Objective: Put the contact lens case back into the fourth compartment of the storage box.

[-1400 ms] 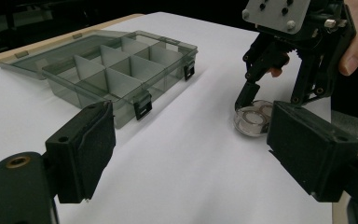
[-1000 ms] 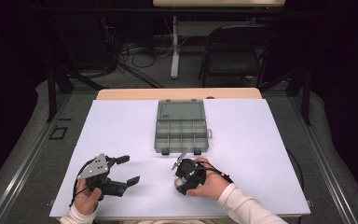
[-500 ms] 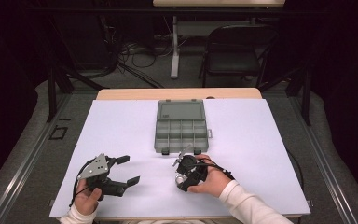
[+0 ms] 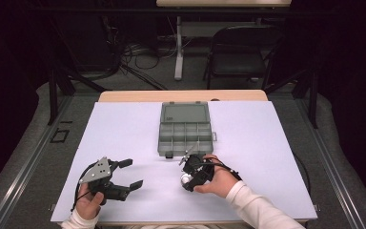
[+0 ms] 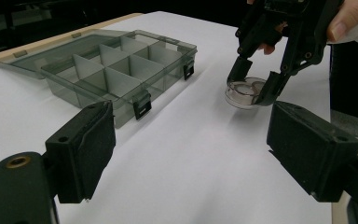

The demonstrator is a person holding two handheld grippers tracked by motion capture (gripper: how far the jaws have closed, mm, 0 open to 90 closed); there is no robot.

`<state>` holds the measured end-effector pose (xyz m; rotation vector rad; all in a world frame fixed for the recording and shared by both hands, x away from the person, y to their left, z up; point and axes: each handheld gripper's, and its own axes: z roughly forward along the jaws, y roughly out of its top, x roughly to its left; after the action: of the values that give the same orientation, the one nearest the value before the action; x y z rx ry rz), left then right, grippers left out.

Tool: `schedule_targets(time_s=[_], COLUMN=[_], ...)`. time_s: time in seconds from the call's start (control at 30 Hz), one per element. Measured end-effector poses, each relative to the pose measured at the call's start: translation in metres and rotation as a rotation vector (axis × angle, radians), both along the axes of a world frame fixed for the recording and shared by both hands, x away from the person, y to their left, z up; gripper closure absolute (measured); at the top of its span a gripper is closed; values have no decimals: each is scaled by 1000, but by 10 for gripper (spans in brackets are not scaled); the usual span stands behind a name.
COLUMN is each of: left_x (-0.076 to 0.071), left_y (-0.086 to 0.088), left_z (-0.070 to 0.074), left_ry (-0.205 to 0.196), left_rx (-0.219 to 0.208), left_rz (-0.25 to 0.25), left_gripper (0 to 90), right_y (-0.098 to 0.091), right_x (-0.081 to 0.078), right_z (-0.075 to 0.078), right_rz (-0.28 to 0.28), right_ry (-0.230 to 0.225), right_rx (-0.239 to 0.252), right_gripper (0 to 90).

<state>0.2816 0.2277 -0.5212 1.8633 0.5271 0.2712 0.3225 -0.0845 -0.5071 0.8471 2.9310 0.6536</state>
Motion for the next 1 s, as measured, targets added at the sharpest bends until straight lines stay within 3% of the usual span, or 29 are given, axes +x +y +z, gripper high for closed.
schedule_targets(time_s=[1.0], left_x=[0], left_y=[0], left_z=[0], left_ry=[3], left_rx=[-4], left_rz=[-1], left_gripper=[160], right_y=[-14], right_x=[22], right_z=[18], right_rz=[-33], right_ry=[-11], right_rx=[39], right_gripper=[490])
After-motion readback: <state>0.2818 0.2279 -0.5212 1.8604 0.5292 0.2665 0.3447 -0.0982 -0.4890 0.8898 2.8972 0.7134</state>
